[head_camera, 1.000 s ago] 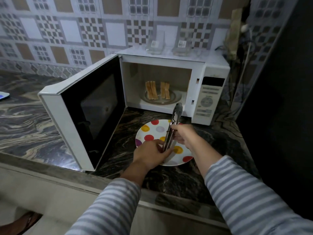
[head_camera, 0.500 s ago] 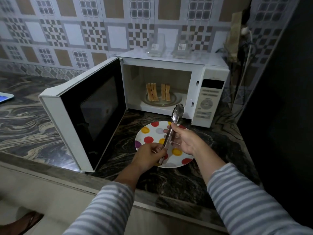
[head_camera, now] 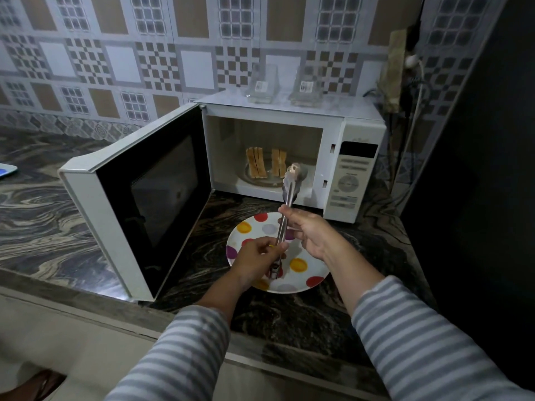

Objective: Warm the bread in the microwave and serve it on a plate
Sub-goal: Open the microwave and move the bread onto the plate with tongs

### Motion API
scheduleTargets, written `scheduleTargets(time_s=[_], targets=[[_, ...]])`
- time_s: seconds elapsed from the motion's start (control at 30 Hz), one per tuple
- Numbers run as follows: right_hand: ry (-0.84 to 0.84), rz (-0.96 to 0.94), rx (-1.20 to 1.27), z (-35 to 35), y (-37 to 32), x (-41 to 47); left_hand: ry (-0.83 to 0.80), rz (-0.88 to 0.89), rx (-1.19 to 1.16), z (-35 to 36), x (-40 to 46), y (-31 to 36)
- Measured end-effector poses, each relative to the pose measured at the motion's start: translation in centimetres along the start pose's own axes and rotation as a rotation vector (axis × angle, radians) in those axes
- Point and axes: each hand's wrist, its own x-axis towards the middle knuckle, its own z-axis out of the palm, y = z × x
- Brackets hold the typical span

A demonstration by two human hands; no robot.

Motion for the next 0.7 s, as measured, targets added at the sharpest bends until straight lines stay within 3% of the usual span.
scheduleTargets(time_s=[0.17, 0.3, 0.4, 0.5, 0.7], targets=[[-0.024, -0.046, 0.021, -0.1, -0.9, -0.6, -0.019, 0.067, 0.164, -0.2, -0.2, -0.2], [0.074, -0.135, -0.077, 0.0, -2.1, -1.0, 0.106, 0.109, 0.643, -1.8, 0.4, -1.3], [0.137, -0.193, -0.306, -0.3, -1.9, -0.6, 0.136, 0.008, 0.885, -3.2, 0.4, -2.0], [0.129, -0.178, -0.532, -0.6, -0.7, 0.0, 0.119, -0.076, 0.936, -4.5, 0.6, -2.7], [0.209, -0.148, -0.652, -0.7, 3.2, 1.9, 0.021, -0.125, 0.988, -6.7, 1.2, -4.7]])
